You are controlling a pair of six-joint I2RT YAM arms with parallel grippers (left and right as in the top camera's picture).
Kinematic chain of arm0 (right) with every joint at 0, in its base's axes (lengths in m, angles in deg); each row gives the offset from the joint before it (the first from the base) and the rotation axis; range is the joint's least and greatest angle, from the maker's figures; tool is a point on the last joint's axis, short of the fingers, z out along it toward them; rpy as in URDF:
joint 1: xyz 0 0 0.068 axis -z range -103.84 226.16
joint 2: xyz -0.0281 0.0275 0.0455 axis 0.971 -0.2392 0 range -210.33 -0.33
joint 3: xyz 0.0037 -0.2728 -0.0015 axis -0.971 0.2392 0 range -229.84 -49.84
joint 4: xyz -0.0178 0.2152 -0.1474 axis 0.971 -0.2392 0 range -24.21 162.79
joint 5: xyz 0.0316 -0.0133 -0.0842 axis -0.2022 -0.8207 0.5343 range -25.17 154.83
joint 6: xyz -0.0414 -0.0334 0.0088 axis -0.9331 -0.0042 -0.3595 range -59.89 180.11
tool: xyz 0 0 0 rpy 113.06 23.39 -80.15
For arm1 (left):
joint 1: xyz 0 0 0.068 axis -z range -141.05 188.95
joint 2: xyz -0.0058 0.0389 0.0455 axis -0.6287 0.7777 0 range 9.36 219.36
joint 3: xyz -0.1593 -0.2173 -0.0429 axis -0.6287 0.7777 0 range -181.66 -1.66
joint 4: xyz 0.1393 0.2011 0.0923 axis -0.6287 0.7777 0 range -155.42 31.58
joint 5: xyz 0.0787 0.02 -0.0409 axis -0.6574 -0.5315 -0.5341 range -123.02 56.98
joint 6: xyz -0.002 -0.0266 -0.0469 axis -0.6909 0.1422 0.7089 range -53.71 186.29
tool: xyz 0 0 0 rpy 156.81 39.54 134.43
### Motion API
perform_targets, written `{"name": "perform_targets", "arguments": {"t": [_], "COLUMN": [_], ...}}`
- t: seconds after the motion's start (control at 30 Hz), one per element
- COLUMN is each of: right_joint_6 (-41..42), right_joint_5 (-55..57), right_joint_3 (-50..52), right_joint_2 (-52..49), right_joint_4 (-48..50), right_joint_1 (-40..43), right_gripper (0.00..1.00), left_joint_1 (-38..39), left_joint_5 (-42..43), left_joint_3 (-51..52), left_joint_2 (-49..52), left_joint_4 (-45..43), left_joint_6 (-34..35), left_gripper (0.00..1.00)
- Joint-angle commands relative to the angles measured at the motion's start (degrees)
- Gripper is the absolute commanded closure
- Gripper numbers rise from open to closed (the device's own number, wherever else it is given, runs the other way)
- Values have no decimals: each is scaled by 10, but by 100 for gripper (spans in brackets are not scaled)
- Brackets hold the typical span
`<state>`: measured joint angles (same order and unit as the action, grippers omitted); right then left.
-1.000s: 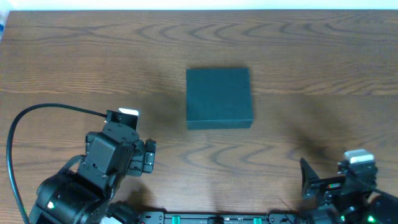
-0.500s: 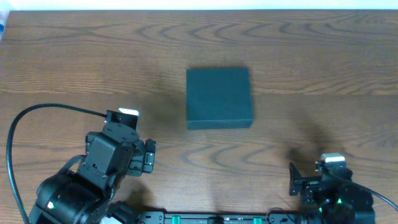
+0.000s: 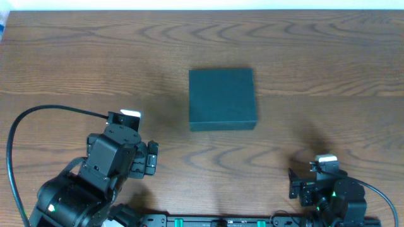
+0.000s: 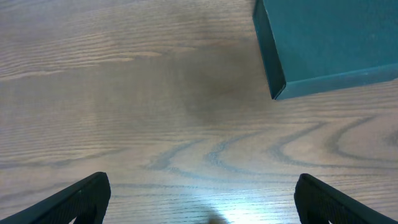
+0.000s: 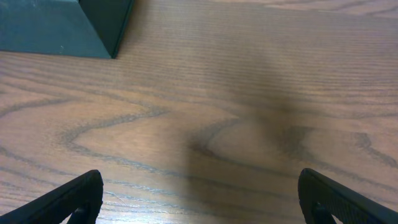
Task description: Pack container
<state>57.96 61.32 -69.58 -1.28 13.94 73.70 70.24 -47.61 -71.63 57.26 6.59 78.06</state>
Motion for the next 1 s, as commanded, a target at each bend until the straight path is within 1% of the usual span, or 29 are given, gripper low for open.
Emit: {"name": "perform_targets", "arguments": {"t": [0.0,0.83,0.97], "right_joint_6": [-9,-9,-9], "right_joint_5": [-6,-6,-6], "right_joint_3": [7,7,7], "right_joint_2": [6,6,6], "right_joint_4": [0,0,0], "right_joint_1": [5,5,5], "right_gripper": [1,1,1], "left_joint_1": [2,2,-1], "left_joint_5": [-4,-4,2], "left_joint_3": [1,1,7], "left_joint_2": [0,0,-21], "left_joint_4": [2,2,2], "left_joint_6": [2,2,2], "left_gripper": [5,5,4]}}
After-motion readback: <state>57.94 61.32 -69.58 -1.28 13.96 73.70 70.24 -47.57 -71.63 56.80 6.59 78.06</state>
